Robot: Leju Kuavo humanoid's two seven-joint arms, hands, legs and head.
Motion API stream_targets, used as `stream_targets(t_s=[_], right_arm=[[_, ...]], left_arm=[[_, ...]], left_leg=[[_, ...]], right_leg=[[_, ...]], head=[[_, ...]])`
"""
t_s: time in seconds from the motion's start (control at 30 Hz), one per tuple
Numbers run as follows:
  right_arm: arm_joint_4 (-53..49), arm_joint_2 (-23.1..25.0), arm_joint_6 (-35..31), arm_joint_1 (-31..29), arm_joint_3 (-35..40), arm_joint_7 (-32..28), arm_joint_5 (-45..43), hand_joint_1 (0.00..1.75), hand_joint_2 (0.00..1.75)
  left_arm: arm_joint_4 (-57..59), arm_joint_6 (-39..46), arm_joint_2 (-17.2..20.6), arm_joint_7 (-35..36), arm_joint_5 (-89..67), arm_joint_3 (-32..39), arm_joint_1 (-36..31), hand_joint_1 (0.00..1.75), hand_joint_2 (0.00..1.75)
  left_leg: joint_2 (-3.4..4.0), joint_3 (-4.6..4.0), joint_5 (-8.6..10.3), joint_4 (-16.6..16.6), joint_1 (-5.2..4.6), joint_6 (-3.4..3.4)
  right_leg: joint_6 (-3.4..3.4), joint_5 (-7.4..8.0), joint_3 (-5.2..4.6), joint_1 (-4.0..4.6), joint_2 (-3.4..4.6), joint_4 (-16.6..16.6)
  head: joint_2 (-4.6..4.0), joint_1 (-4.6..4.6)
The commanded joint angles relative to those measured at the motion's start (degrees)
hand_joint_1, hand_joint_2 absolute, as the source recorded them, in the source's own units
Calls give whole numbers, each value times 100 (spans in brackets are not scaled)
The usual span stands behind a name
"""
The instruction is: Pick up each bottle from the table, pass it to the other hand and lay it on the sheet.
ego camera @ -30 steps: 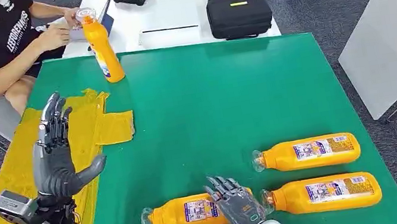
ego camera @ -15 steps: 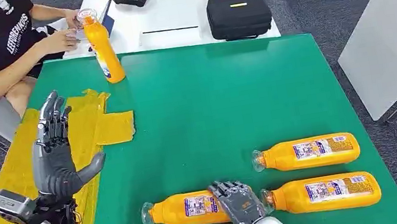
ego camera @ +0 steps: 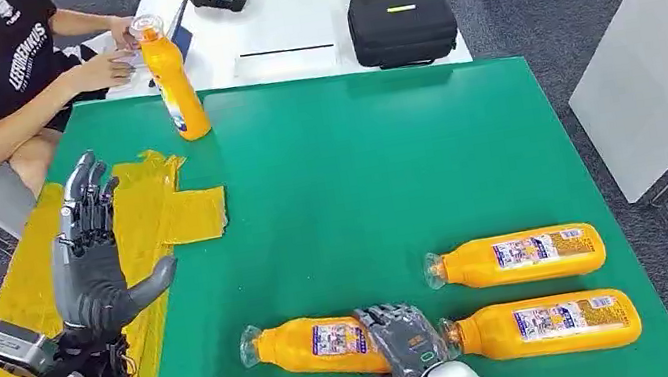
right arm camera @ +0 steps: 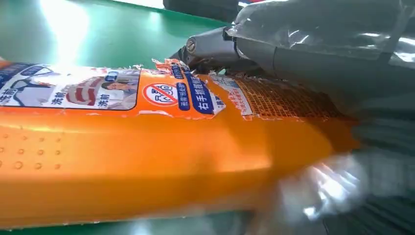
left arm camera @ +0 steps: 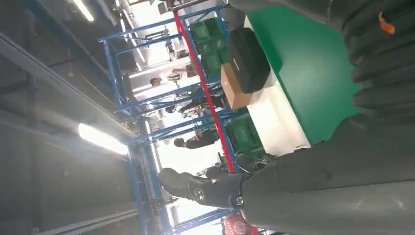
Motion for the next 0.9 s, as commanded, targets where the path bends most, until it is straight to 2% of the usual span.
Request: stream_targets(t_s=[0.03,0.17,0.23,0.33,0.53,0.63,0.9], right_arm=[[71,349,-628,71,-562,-71,-31,175,175],[-373,745,-1414,134,-1163,-582,-651,175,175],[-598,982,-2072,173,-1617,-1188,-1266,175,175],[-652,1220,-2617,160,-2045,-1764,-1816,175,175],[-508,1499,-3385,66,-2157,-2828,-2577,175,175],[-551,1533,-3617,-16,-2117,-3105,-2871,175,175],[-579,1512,-3680,1,-2084,-3170,-2950,175,175]], left_arm=[[-82,-62,-55,180,36,85,38,0,175],[-188,34,-85,750,-61,66,169,0,175],[-165,11,-20,994,-180,-120,202,0,175],[84,-21,-36,1593,-101,-282,66,0,175],[547,-253,201,2043,206,-720,-14,0,175],[738,-628,234,2305,664,-884,-115,0,175],[744,-634,268,2372,794,-968,-141,0,175]], left_leg=[[1,21,-10,-3,1,-9],[11,8,-10,1,-2,-9],[15,7,-13,1,-3,-11],[-4,-1,-4,-2,-3,-8],[2,9,-5,-7,-2,-8],[1,13,-8,-7,-2,-11],[1,0,-5,-4,0,-8]], right_leg=[[-8,-10,21,3,-8,-3],[-7,-8,7,-1,4,5],[-9,-11,6,-2,5,8],[-6,-7,0,-1,-12,4],[-7,-7,8,-1,-8,-3],[-9,-11,11,-1,-11,0],[-6,-6,0,1,-8,-1]], head=[[0,0],[0,2],[0,0],[0,-2],[0,0],[0,0],[0,0]])
